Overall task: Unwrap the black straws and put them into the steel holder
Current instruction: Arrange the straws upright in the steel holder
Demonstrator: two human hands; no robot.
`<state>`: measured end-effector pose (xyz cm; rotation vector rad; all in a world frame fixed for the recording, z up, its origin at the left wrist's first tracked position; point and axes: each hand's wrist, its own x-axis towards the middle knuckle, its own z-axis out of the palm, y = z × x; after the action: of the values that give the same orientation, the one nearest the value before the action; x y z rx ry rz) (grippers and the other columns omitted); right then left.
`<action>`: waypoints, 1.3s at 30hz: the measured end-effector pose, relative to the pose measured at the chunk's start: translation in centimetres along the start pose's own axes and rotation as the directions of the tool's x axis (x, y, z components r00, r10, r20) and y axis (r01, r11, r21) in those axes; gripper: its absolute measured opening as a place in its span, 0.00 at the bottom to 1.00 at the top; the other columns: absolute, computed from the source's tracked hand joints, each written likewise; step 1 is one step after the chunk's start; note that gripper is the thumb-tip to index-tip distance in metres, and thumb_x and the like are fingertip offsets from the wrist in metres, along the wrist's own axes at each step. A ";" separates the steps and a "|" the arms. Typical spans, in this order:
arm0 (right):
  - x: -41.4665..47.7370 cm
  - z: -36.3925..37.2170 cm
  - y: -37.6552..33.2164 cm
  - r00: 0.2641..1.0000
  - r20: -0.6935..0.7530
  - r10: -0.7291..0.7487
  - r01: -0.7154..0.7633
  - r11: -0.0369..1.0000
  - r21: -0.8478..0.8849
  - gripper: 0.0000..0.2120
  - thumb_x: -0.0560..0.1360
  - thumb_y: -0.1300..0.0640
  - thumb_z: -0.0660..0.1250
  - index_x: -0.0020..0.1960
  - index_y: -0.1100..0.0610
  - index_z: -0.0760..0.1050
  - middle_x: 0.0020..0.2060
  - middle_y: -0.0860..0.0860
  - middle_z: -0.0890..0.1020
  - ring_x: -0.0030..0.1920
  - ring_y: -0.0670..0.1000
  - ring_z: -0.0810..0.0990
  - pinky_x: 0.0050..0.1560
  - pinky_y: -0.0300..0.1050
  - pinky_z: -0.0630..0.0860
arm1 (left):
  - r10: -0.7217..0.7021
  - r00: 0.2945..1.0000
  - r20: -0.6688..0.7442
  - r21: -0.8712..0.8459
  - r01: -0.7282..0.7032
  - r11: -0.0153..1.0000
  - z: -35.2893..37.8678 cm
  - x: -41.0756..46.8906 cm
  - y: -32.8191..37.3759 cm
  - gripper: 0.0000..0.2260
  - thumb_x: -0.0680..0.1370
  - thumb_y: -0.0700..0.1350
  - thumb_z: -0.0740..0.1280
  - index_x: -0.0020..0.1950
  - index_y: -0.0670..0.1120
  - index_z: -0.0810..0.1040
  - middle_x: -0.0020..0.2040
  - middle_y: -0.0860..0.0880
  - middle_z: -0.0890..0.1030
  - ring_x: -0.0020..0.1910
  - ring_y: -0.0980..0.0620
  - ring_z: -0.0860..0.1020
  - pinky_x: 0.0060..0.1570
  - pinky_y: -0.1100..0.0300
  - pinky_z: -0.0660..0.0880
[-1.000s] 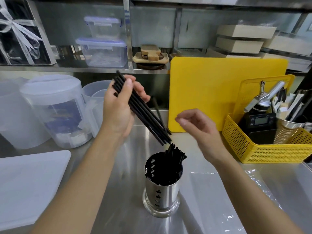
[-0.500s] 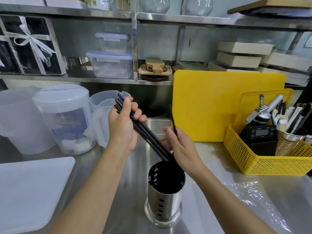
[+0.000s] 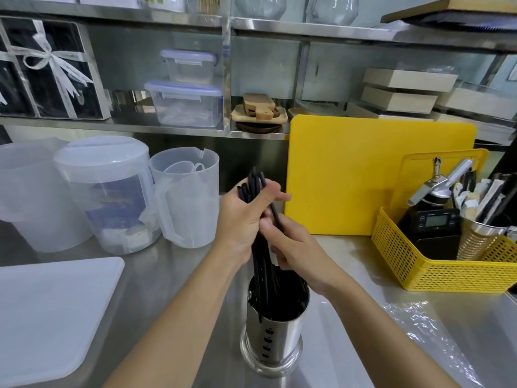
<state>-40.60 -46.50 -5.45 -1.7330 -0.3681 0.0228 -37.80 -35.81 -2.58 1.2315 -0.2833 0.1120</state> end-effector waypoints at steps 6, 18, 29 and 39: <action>-0.4 0.4 0.9 0.986 0.152 0.074 -0.071 0.997 -0.020 0.06 0.78 0.55 0.62 0.52 0.57 0.72 0.37 0.55 0.78 0.38 0.50 0.79 0.48 0.47 0.75 | -0.010 0.990 -0.138 -0.024 0.006 1.000 -0.3 0.3 -0.5 0.10 0.76 0.51 0.63 0.40 0.46 0.73 0.26 0.54 0.76 0.24 0.58 0.71 0.31 0.64 0.71; -0.5 0.7 2.0 0.988 0.143 0.053 -0.097 0.943 0.319 0.14 0.78 0.55 0.61 0.37 0.62 0.70 0.26 0.57 0.72 0.20 0.51 0.71 0.25 0.42 0.70 | -0.199 0.946 0.256 -0.067 0.223 0.973 -1.8 -1.4 -1.9 0.04 0.78 0.41 0.60 0.48 0.44 0.74 0.37 0.49 0.83 0.41 0.51 0.82 0.35 0.61 0.79; -1.2 1.0 2.1 0.980 0.176 0.097 -0.153 0.930 0.336 0.19 0.78 0.49 0.58 0.42 0.65 0.74 0.28 0.61 0.78 0.23 0.54 0.75 0.27 0.44 0.75 | -0.196 0.939 0.281 -0.116 0.235 0.965 -1.9 -1.9 -2.4 0.04 0.76 0.40 0.62 0.48 0.42 0.75 0.37 0.46 0.83 0.36 0.51 0.82 0.35 0.63 0.79; -0.9 -2.9 0.5 0.977 -0.210 0.042 -0.032 0.998 0.052 0.12 0.69 0.50 0.68 0.43 0.60 0.82 0.32 0.50 0.79 0.34 0.49 0.74 0.32 0.40 0.72 | -0.126 0.978 0.165 -0.184 0.156 0.971 -1.8 -1.6 -3.0 0.05 0.79 0.38 0.57 0.49 0.42 0.73 0.30 0.52 0.74 0.26 0.57 0.69 0.26 0.63 0.71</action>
<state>-40.73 -49.61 -5.55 -1.6760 -0.1772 -0.1243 -38.39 -35.02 -6.31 1.0615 -0.3301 -0.1313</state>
